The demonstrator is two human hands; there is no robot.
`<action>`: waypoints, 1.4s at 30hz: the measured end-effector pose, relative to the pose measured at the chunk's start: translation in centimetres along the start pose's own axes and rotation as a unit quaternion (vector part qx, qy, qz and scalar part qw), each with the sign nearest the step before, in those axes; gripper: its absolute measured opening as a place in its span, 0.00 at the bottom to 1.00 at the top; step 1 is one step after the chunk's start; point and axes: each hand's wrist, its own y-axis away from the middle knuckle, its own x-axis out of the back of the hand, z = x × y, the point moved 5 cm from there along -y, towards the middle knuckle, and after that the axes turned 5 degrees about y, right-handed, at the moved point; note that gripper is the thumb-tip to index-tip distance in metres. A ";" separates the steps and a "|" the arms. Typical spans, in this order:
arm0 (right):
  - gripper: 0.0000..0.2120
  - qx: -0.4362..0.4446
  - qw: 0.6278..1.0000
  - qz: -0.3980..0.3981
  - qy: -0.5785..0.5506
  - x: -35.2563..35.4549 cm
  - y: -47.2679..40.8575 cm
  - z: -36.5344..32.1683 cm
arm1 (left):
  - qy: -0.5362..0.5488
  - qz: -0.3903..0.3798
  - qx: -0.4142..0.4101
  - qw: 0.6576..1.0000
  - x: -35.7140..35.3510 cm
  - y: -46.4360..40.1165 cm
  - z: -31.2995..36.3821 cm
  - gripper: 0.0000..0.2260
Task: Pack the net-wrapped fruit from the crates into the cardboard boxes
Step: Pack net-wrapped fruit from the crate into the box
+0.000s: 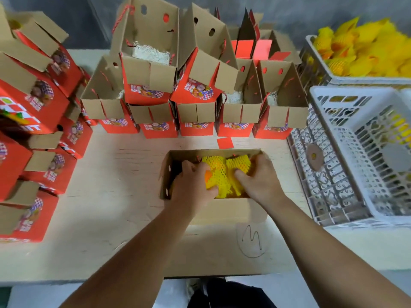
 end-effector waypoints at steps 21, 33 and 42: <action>0.25 -0.058 0.995 -0.053 -0.058 -0.4 -0.5 4.2 | 0.146 0.187 0.271 0.933 4.1 5.9 -8.9 0.25; 0.11 0.030 0.998 -0.040 -0.029 1.4 0.2 -1.6 | 0.141 0.079 0.182 0.970 10.0 9.2 -9.8 0.18; 0.20 0.152 0.977 -0.072 -0.132 -2.2 3.9 -19.5 | 0.188 0.264 0.165 0.932 25.8 15.2 -19.2 0.16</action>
